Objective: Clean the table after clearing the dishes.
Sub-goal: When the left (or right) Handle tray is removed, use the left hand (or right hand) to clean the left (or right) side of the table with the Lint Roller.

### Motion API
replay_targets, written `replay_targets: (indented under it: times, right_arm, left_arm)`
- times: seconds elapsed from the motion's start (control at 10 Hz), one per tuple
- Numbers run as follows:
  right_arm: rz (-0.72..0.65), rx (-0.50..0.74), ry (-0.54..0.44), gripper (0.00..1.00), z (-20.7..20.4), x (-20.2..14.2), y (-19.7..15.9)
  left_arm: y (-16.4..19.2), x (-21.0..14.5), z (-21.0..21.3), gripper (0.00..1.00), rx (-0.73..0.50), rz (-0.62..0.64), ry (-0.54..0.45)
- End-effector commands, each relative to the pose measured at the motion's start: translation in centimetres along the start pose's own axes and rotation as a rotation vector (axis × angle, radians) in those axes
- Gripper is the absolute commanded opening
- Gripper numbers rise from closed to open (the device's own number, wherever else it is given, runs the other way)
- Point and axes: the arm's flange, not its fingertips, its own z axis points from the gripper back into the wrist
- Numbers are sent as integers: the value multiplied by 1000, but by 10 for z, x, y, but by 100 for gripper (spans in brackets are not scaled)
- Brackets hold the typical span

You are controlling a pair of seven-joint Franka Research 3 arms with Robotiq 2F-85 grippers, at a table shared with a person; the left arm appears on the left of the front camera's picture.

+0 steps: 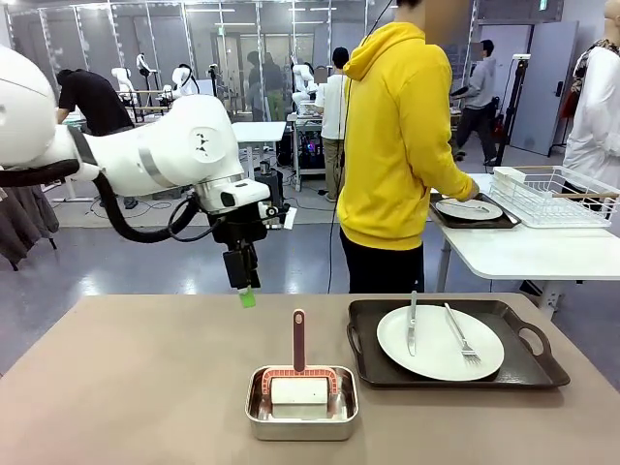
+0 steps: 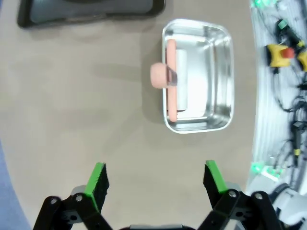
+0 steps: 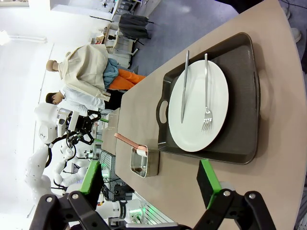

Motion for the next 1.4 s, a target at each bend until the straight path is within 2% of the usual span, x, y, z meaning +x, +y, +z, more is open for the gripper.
replay_targets:
  times: [0.0, 0.4, 1.3]
  right_arm:
    - [4, 3, -3, 100, 1, -1, 2]
    - [4, 3, -3, 100, 1, -1, 2]
    - [4, 3, -3, 100, 1, -1, 2]
  left_arm:
    - [15, 13, 5, 100, -27, -30, 28]
    - [29, 40, -9, 100, -107, 26, 56]
    - [27, 85, -44, 100, -145, 4, 129]
